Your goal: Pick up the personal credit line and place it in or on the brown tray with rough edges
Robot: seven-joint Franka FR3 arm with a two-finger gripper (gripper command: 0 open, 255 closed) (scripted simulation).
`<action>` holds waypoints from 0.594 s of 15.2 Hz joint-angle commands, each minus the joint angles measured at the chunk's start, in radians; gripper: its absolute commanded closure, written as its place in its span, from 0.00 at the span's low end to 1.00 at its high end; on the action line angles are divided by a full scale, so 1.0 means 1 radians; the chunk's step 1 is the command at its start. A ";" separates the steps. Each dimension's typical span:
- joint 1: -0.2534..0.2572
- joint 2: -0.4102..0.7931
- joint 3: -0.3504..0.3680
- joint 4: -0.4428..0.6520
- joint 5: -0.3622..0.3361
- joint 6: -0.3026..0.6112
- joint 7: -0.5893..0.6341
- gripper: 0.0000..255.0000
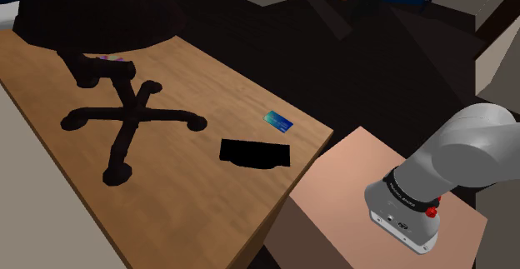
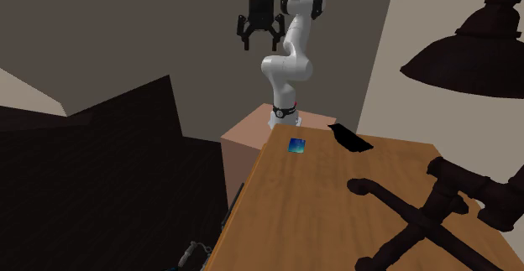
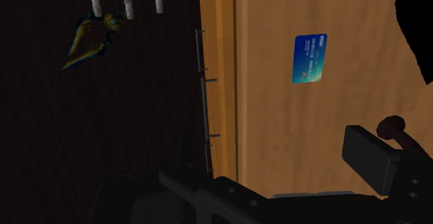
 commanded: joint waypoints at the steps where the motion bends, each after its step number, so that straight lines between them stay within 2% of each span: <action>1: 0.000 0.000 0.000 0.000 0.000 0.000 0.000 0.00; 9: 0.036 0.071 0.123 -0.165 0.046 0.232 0.092 0.00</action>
